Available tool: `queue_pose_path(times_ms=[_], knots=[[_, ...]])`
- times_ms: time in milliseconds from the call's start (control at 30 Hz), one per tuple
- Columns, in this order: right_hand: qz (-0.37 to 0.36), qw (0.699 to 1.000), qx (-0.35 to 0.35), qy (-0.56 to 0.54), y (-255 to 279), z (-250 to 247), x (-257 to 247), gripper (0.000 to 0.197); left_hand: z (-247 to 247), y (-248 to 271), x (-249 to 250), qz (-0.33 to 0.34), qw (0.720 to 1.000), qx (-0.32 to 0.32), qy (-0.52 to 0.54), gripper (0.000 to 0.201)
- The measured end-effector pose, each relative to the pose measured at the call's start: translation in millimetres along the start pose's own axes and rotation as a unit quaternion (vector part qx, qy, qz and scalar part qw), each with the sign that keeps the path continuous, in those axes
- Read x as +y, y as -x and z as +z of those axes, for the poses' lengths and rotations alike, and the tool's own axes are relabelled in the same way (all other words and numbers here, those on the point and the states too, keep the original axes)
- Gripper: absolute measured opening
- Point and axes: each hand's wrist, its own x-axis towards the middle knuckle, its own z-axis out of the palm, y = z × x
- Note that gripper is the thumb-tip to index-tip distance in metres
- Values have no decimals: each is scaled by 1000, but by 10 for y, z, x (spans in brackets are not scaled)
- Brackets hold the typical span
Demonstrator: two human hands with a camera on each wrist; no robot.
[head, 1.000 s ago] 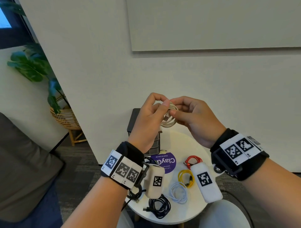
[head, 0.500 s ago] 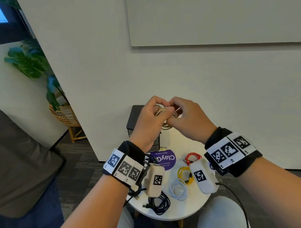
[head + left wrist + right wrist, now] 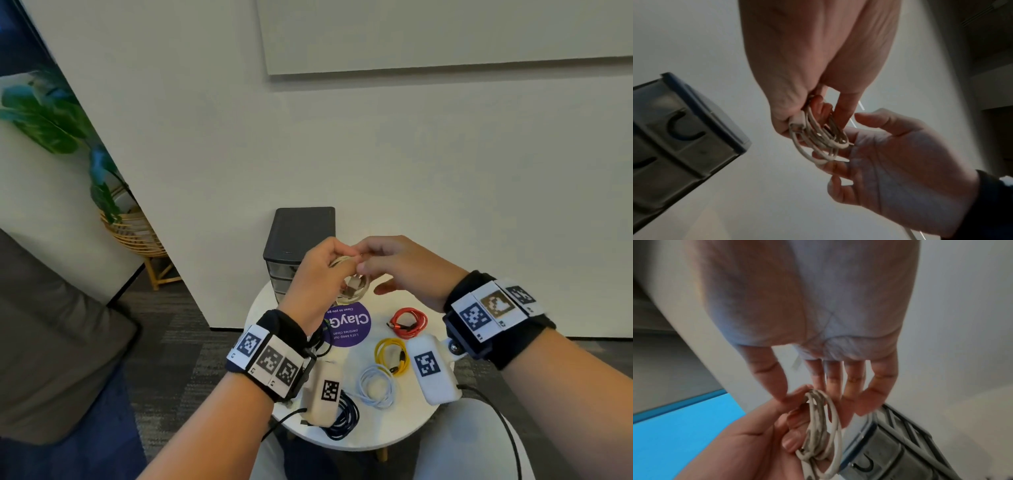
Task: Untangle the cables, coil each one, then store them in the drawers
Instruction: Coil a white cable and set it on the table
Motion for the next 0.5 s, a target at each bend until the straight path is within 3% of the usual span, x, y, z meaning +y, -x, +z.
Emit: queue_pose_path(times_ms=[267,400,500], knots=[[13,1000,17,2,-209,-20,356,21,-69,-131,-280,-103,991,-32,81,16],[66,997,16,44,-326,10,696,27,-76,-175,-490,-111,989,-80,-58,17],[102,992,15,76,-384,93,942,24,-85,-217,-642,-115,972,-133,-154,20]])
